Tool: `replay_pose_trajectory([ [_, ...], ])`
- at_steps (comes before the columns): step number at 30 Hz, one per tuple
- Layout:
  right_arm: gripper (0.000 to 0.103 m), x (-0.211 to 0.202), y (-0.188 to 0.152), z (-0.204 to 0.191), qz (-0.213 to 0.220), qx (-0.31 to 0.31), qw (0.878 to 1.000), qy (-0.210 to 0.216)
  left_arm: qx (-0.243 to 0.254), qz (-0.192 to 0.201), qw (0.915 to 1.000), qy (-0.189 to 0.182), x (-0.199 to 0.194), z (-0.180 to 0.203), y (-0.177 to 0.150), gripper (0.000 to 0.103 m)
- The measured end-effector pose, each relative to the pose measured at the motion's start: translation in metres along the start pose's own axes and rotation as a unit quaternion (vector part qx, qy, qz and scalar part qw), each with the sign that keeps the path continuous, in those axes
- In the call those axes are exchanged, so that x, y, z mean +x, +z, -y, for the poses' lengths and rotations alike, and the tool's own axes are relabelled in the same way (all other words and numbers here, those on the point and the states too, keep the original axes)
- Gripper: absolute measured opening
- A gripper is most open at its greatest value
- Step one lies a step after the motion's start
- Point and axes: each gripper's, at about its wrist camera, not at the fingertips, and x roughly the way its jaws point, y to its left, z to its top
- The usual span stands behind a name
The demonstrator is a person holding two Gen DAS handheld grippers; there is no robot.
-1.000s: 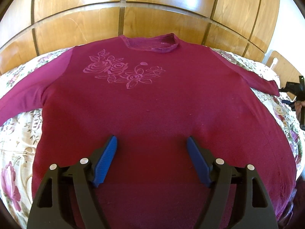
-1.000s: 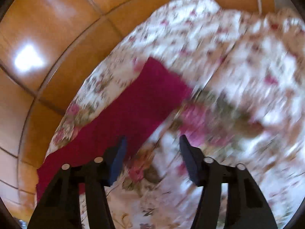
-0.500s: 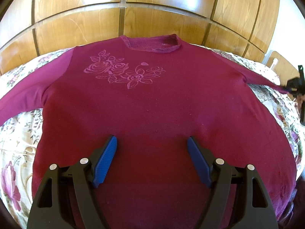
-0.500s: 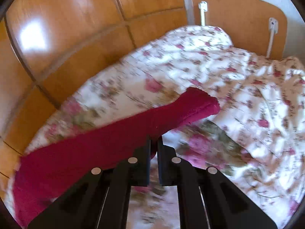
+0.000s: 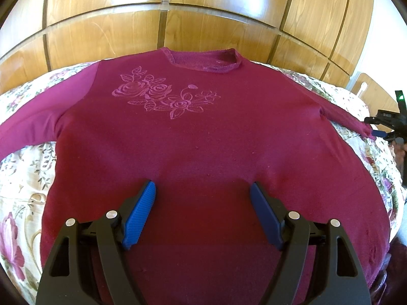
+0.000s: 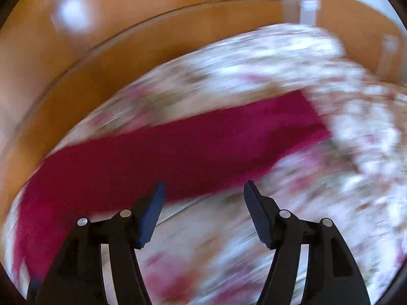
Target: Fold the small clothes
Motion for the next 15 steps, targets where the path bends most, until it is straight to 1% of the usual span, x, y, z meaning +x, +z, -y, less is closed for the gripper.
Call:
replay_pose_trajectory([
  [1, 0.063, -0.001, -0.015, -0.020, -0.024, -0.025, 0.998, 0.047, -0.001, 0.000, 1.0000, -0.001, 0.000, 0.000, 0.000, 0.076],
  [2, 0.061, 0.000, -0.027, -0.034, -0.042, -0.042, 0.996, 0.074, -0.001, 0.000, 1.0000, -0.003, -0.001, -0.001, 0.000, 0.076],
  [4, 0.055, 0.001, -0.057, -0.065, -0.085, -0.084, 0.986, 0.119, -0.005, -0.004, 1.0000, -0.007, -0.001, -0.002, 0.002, 0.076],
  [5, 0.052, 0.001, -0.071, -0.077, -0.101, -0.104, 0.981, 0.131, -0.006, -0.007, 0.9999, -0.009, -0.003, -0.003, 0.002, 0.076],
  [7, 0.041, 0.001, -0.094, -0.091, -0.123, -0.134, 0.974, 0.136, -0.005, -0.011, 0.9998, -0.013, -0.005, -0.004, 0.002, 0.076],
  [8, 0.028, 0.002, -0.109, -0.099, -0.135, -0.158, 0.971, 0.119, -0.004, -0.013, 0.9998, -0.015, -0.008, -0.005, 0.001, 0.076],
  [9, 0.016, 0.000, -0.120, -0.103, -0.135, -0.176, 0.969, 0.105, -0.004, -0.013, 0.9998, -0.015, -0.010, -0.006, 0.000, 0.076],
  [10, 0.008, -0.006, -0.129, -0.104, -0.127, -0.187, 0.968, 0.105, -0.005, -0.011, 0.9998, -0.015, -0.014, -0.008, -0.002, 0.076],
  [11, 0.008, -0.010, -0.133, -0.105, -0.127, -0.190, 0.967, 0.109, -0.007, -0.010, 0.9998, -0.015, -0.016, -0.010, -0.004, 0.076],
  [15, 0.007, -0.037, -0.149, -0.104, -0.102, -0.219, 0.967, 0.086, -0.004, -0.009, 0.9998, -0.018, -0.029, -0.018, -0.017, 0.076],
])
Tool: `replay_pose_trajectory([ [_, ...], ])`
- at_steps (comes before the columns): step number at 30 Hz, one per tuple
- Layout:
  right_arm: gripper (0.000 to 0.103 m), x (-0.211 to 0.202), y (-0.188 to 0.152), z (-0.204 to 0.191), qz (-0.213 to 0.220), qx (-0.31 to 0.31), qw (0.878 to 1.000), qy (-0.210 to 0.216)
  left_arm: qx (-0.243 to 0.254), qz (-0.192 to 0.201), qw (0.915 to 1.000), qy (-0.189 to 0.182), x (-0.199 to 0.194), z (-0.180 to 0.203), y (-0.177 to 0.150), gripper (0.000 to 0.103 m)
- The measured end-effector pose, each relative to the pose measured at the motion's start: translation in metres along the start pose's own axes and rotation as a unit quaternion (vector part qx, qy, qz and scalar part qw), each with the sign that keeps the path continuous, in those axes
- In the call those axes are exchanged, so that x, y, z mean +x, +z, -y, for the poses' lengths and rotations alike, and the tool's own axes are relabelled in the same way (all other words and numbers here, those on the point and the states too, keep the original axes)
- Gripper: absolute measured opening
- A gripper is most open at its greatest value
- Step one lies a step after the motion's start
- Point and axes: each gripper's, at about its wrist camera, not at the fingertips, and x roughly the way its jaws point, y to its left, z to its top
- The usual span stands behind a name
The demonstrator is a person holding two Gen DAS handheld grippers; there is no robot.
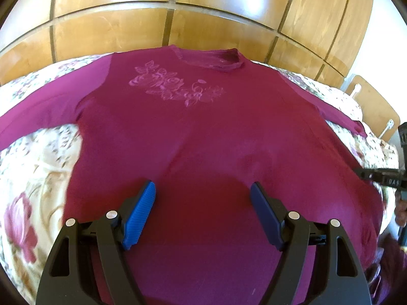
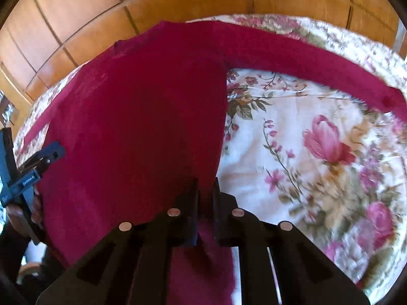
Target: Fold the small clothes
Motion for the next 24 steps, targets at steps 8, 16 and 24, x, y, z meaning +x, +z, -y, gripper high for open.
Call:
replay_pose_trajectory([
  [8, 0.048, 0.005, 0.000, 0.038, 0.004, 0.075, 0.996, 0.044, 0.002, 0.000, 0.9998, 0.018, -0.022, -0.001, -0.008, 0.076],
  [16, 0.049, -0.038, 0.020, 0.154, 0.099, 0.240, 0.966, -0.005, -0.051, 0.002, 0.9969, 0.059, -0.004, -0.024, -0.001, 0.076],
  [24, 0.049, -0.033, 0.037, 0.320, 0.149, 0.481, 0.863, -0.042, -0.010, 0.002, 0.9974, 0.071, 0.004, -0.014, -0.005, 0.089],
])
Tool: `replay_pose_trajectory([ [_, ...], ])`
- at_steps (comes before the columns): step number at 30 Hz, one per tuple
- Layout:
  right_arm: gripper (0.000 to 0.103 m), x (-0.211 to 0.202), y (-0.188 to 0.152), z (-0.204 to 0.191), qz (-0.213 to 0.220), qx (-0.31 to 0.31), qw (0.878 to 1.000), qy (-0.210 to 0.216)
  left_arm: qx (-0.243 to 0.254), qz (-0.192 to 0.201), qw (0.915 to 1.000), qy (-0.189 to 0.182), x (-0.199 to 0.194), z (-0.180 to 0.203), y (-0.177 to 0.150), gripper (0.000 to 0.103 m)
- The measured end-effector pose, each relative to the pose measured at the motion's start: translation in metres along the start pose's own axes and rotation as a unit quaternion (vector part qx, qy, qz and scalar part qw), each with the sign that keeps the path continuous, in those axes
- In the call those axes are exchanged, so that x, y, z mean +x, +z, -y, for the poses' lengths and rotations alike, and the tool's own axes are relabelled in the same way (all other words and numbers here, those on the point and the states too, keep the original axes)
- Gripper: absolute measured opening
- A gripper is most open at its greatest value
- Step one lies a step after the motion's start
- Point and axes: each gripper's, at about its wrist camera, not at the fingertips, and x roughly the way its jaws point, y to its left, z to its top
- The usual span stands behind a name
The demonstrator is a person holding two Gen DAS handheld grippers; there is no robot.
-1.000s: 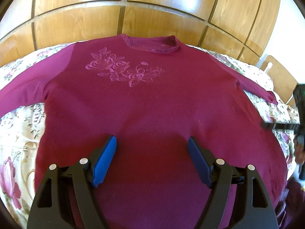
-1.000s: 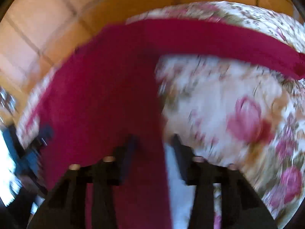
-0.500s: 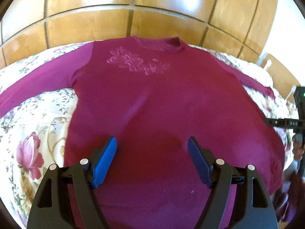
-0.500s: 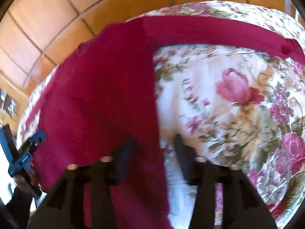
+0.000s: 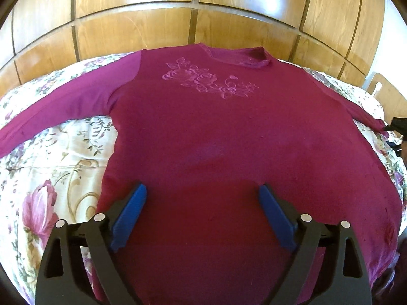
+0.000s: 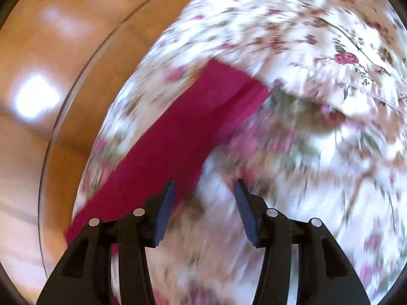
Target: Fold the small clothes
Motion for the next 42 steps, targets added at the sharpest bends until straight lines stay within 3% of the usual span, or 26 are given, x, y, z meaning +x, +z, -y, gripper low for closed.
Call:
replay_pose_trajectory([
  [4, 0.045, 0.018, 0.021, -0.005, 0.007, 0.006, 1.000, -0.029, 0.004, -0.001, 1.0000, 0.004, 0.001, 0.001, 0.000, 0.091],
  [5, 0.021, 0.021, 0.029, -0.014, 0.013, -0.011, 0.999, -0.050, 0.006, -0.002, 1.0000, 0.006, 0.002, 0.002, 0.000, 0.091],
  [6, 0.005, 0.023, 0.035, -0.026, 0.015, -0.037, 0.997, -0.068, 0.007, -0.002, 1.0000, 0.006, 0.003, 0.003, 0.000, 0.091],
  [8, 0.005, 0.027, 0.024, -0.059, 0.025, -0.084, 0.993, -0.077, 0.006, -0.001, 1.0000, 0.004, 0.004, 0.003, 0.000, 0.092],
  [10, 0.005, 0.013, 0.007, -0.092, 0.040, -0.145, 0.987, -0.054, 0.005, 0.001, 1.0000, 0.002, 0.003, 0.002, 0.000, 0.092],
  [13, 0.005, -0.007, -0.016, -0.147, 0.049, -0.214, 0.976, 0.009, 0.004, 0.004, 1.0000, 0.000, 0.003, 0.002, -0.001, 0.092],
  [16, 0.005, -0.026, -0.059, -0.207, 0.040, -0.280, 0.956, 0.082, -0.001, 0.007, 1.0000, -0.006, 0.002, 0.000, -0.002, 0.092],
  [18, 0.005, -0.032, -0.098, -0.253, 0.020, -0.318, 0.938, 0.138, -0.002, 0.010, 0.9999, -0.008, 0.001, 0.000, -0.002, 0.092],
  [23, 0.005, -0.019, -0.195, -0.335, -0.043, -0.380, 0.899, 0.214, -0.009, 0.017, 0.9997, -0.017, -0.004, -0.003, -0.005, 0.092],
  [29, 0.005, 0.002, -0.310, -0.388, -0.125, -0.450, 0.850, 0.243, -0.014, 0.008, 0.9995, -0.028, -0.011, -0.003, -0.001, 0.092],
  [31, 0.011, 0.006, -0.334, -0.395, -0.148, -0.463, 0.838, 0.248, -0.027, 0.007, 0.9986, -0.046, -0.017, -0.006, 0.004, 0.092],
  [32, 0.021, 0.006, -0.340, -0.397, -0.150, -0.468, 0.834, 0.249, -0.037, 0.011, 0.9975, -0.060, -0.022, -0.008, 0.008, 0.092],
  [33, 0.040, 0.005, -0.343, -0.396, -0.156, -0.467, 0.832, 0.254, -0.044, 0.020, 0.9968, -0.064, -0.027, -0.010, 0.013, 0.092],
  [34, 0.045, 0.003, -0.342, -0.393, -0.160, -0.462, 0.833, 0.258, -0.049, 0.029, 0.9963, -0.064, -0.031, -0.011, 0.019, 0.092],
  [40, 0.061, -0.025, -0.301, -0.352, -0.127, -0.422, 0.858, 0.265, -0.087, 0.024, 0.9893, -0.115, -0.023, -0.022, 0.056, 0.092],
  [41, 0.061, -0.031, -0.291, -0.335, -0.120, -0.415, 0.864, 0.258, -0.098, 0.022, 0.9885, -0.113, -0.017, -0.025, 0.063, 0.090],
  [42, 0.061, -0.034, -0.284, -0.324, -0.117, -0.410, 0.869, 0.252, -0.110, 0.016, 0.9866, -0.119, -0.010, -0.029, 0.071, 0.082],
])
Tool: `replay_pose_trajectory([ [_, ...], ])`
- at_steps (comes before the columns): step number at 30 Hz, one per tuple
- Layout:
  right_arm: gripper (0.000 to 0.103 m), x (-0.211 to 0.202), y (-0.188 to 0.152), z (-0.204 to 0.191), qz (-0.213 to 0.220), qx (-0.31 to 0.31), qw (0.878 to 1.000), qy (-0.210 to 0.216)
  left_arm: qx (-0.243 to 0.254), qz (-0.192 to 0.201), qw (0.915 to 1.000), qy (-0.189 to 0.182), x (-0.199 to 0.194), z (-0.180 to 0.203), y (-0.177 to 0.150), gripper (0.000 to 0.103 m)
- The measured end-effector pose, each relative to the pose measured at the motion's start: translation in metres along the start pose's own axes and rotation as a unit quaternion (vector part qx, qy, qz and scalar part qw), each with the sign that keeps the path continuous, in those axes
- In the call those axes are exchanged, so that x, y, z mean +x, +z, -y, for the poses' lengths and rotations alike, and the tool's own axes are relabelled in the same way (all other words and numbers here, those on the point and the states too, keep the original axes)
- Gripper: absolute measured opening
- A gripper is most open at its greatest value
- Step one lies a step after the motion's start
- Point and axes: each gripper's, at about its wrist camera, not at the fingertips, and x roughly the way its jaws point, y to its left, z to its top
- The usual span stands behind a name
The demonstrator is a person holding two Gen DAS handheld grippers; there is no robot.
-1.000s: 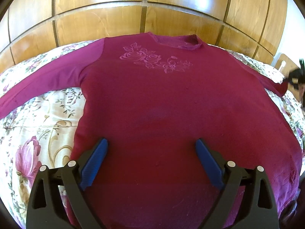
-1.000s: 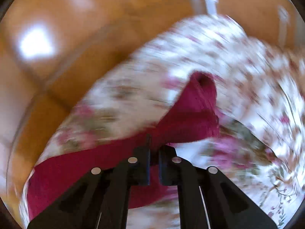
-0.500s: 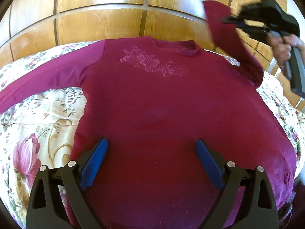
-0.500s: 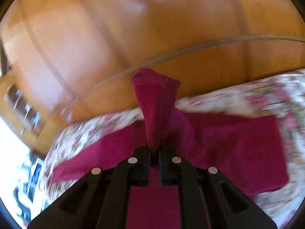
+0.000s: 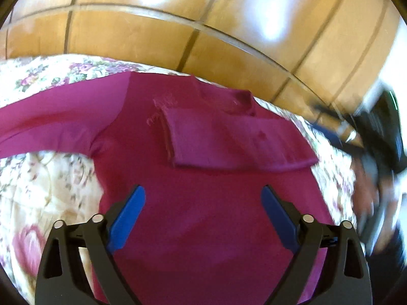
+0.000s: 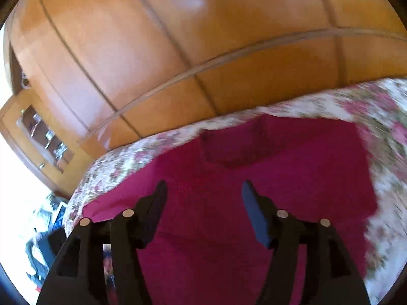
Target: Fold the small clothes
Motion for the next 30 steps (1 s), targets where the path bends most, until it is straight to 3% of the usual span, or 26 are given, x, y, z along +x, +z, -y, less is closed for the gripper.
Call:
replay_pose_trajectory([
  [2, 0.062, -0.021, -0.018, 0.031, 0.001, 0.021, 0.999, -0.029, -0.030, -0.014, 0.9994, -0.011, 0.015, -0.007, 0.017, 0.072],
  [5, 0.062, -0.041, -0.040, 0.065, -0.007, 0.051, 0.997, -0.065, -0.061, -0.027, 0.9978, -0.006, 0.040, -0.014, 0.039, 0.070],
  [7, 0.062, -0.048, -0.050, 0.088, -0.013, 0.076, 0.994, -0.081, -0.088, -0.048, 0.9949, -0.007, 0.059, -0.021, 0.050, 0.060],
  [10, 0.062, -0.054, -0.056, 0.110, -0.013, 0.103, 0.990, -0.094, -0.096, -0.063, 0.9933, -0.005, 0.076, -0.024, 0.060, 0.031],
  [11, 0.062, -0.056, -0.056, 0.116, -0.010, 0.110, 0.989, -0.095, -0.087, -0.070, 0.9938, -0.004, 0.083, -0.022, 0.065, 0.006],
  [12, 0.062, -0.057, -0.055, 0.118, -0.007, 0.112, 0.989, -0.096, -0.078, -0.074, 0.9942, 0.000, 0.086, -0.019, 0.069, 0.005],
  [17, 0.061, -0.058, -0.034, 0.102, 0.027, 0.093, 0.992, -0.082, -0.050, 0.000, 0.9987, 0.002, 0.062, -0.006, 0.109, 0.005],
  [20, 0.061, -0.035, -0.017, 0.083, 0.028, 0.062, 0.994, -0.085, -0.038, 0.021, 0.9988, 0.021, 0.052, -0.007, 0.121, 0.005],
  [22, 0.061, -0.012, -0.010, 0.077, 0.014, 0.047, 0.994, -0.096, -0.032, 0.013, 0.9985, 0.044, 0.056, -0.012, 0.121, 0.005],
  [26, 0.060, 0.038, -0.011, 0.080, -0.027, 0.036, 0.986, -0.158, -0.039, -0.037, 0.9937, 0.098, 0.082, -0.035, 0.107, 0.006],
  [27, 0.061, 0.047, -0.014, 0.081, -0.032, 0.032, 0.984, -0.172, -0.044, -0.049, 0.9910, 0.117, 0.089, -0.043, 0.101, 0.014],
  [30, 0.065, 0.061, -0.029, 0.072, -0.016, -0.013, 0.977, -0.214, -0.040, -0.035, 0.9936, 0.100, 0.088, -0.057, 0.088, 0.018],
])
